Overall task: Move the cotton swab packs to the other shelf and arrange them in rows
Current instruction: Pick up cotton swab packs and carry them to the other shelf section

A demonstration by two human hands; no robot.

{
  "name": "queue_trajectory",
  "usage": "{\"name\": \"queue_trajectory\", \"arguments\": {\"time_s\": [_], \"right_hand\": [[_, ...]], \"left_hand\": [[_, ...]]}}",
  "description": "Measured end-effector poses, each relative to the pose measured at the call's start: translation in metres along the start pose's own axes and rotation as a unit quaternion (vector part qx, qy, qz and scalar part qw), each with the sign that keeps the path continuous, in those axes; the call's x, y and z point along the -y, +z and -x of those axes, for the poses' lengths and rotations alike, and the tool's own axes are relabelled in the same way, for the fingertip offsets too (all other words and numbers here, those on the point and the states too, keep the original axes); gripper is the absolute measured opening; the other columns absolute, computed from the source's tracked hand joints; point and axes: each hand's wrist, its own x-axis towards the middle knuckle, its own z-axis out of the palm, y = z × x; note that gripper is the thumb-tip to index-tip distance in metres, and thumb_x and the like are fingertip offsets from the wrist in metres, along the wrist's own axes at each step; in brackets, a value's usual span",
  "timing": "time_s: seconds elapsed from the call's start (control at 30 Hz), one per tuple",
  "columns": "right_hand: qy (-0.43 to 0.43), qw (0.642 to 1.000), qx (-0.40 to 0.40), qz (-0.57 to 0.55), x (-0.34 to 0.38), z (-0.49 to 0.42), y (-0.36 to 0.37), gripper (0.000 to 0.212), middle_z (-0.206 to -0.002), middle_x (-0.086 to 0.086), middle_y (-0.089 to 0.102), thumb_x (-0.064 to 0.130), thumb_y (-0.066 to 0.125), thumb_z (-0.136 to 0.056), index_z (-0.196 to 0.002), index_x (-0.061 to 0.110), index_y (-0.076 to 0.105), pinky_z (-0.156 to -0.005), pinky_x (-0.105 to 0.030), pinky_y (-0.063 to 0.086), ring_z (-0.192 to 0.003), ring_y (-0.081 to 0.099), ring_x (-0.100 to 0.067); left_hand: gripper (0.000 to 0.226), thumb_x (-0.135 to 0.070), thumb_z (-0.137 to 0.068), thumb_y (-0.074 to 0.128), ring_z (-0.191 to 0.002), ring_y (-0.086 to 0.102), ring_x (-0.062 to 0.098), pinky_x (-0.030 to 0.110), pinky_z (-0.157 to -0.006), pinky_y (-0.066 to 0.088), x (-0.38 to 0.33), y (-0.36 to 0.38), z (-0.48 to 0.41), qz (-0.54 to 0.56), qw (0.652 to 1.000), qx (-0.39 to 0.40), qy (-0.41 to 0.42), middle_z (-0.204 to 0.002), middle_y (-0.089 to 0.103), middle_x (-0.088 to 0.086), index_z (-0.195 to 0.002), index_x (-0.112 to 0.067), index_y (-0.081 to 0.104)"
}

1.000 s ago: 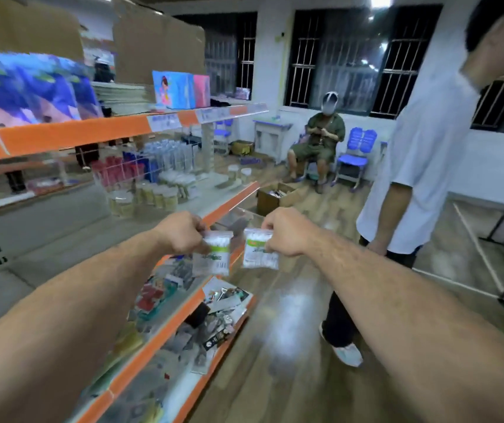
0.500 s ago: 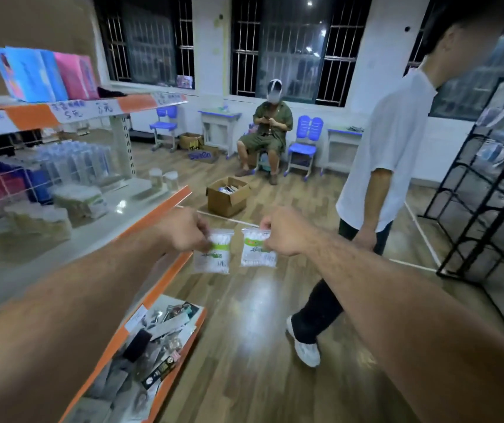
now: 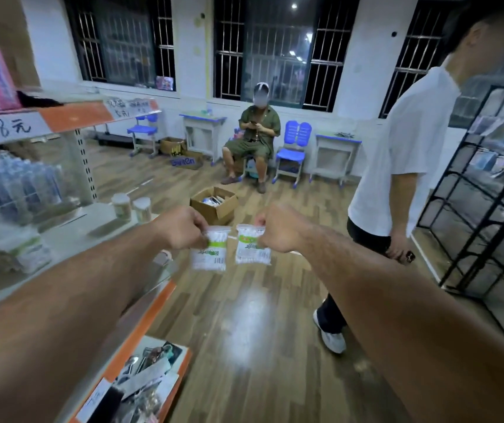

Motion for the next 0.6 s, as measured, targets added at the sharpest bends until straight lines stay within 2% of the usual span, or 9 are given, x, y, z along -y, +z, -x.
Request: {"name": "queue_trajectory", "arguments": {"time_s": [0.1, 0.17, 0.23, 0.33, 0.4, 0.47, 0.6], "right_hand": [[-0.021, 1.000, 0.011, 0.006, -0.004, -0.044, 0.010, 0.009, -0.078, 0.008, 0.061, 0.013, 0.072, -0.076, -0.079, 0.021, 0.068, -0.054, -0.021, 0.041, -0.073, 0.055, -0.012], [-0.038, 0.999, 0.017, 0.001, -0.003, -0.077, 0.018, 0.012, -0.082, 0.006, 0.063, 0.015, 0.074, -0.077, -0.077, 0.024, 0.066, -0.051, -0.020, 0.041, -0.073, 0.057, -0.012], [-0.060, 0.998, 0.035, -0.008, -0.001, -0.112, 0.028, 0.014, -0.084, 0.004, 0.064, 0.015, 0.075, -0.078, -0.075, 0.025, 0.065, -0.054, -0.022, 0.046, -0.072, 0.058, -0.014], [-0.120, 0.992, 0.047, 0.002, 0.010, -0.163, 0.040, 0.009, -0.082, 0.002, 0.065, 0.013, 0.073, -0.077, -0.083, 0.019, 0.070, -0.057, -0.026, 0.051, -0.075, 0.062, -0.018], [-0.174, 0.983, 0.057, 0.005, 0.023, -0.193, 0.046, 0.008, -0.071, 0.006, 0.059, 0.013, 0.071, -0.075, -0.078, 0.020, 0.067, -0.051, -0.022, 0.042, -0.072, 0.058, -0.016], [-0.214, 0.974, 0.073, 0.002, 0.041, -0.220, 0.052, 0.009, -0.070, 0.006, 0.056, 0.015, 0.070, -0.076, -0.078, 0.022, 0.065, -0.052, -0.020, 0.037, -0.072, 0.056, -0.015], [-0.309, 0.946, 0.095, 0.005, 0.090, -0.260, 0.074, 0.014, -0.083, 0.004, 0.062, 0.016, 0.070, -0.077, -0.089, 0.022, 0.067, -0.065, -0.023, 0.046, -0.081, 0.060, -0.019]], "left_hand": [[0.017, -0.010, -0.075, 0.078, -0.071, 0.062, 0.016, 0.027, -0.065, 0.050, 0.017, -0.005, -0.029, 0.013, 1.000, -0.002, -0.014, -0.077, 0.072, 0.002, -0.068, -0.024, 0.071], [0.009, -0.012, -0.075, 0.078, -0.073, 0.062, 0.015, 0.025, -0.064, 0.047, 0.030, -0.010, -0.046, 0.006, 0.999, -0.012, -0.032, -0.079, 0.072, 0.002, -0.076, -0.019, 0.074], [0.010, -0.015, -0.074, 0.080, -0.070, 0.060, 0.013, 0.022, -0.058, 0.042, 0.045, -0.016, -0.061, -0.003, 0.998, -0.024, -0.059, -0.073, 0.069, -0.002, -0.072, -0.020, 0.072], [0.015, -0.017, -0.073, 0.080, -0.065, 0.054, 0.010, 0.022, -0.054, 0.036, 0.067, -0.029, -0.070, -0.027, 0.991, -0.051, -0.119, -0.065, 0.060, -0.007, -0.066, -0.021, 0.067], [0.010, -0.016, -0.074, 0.079, -0.072, 0.056, 0.014, 0.022, -0.057, 0.039, 0.082, -0.040, -0.071, -0.029, 0.982, -0.076, -0.169, -0.071, 0.062, -0.005, -0.073, -0.020, 0.070], [0.009, -0.017, -0.076, 0.079, -0.080, 0.059, 0.016, 0.023, -0.064, 0.043, 0.098, -0.050, -0.066, -0.037, 0.970, -0.104, -0.219, -0.081, 0.066, -0.003, -0.083, -0.019, 0.074], [0.012, -0.018, -0.075, 0.080, -0.082, 0.062, 0.016, 0.028, -0.070, 0.051, 0.134, -0.058, -0.042, -0.028, 0.941, -0.128, -0.312, -0.085, 0.070, -0.003, -0.086, -0.021, 0.075]]}}
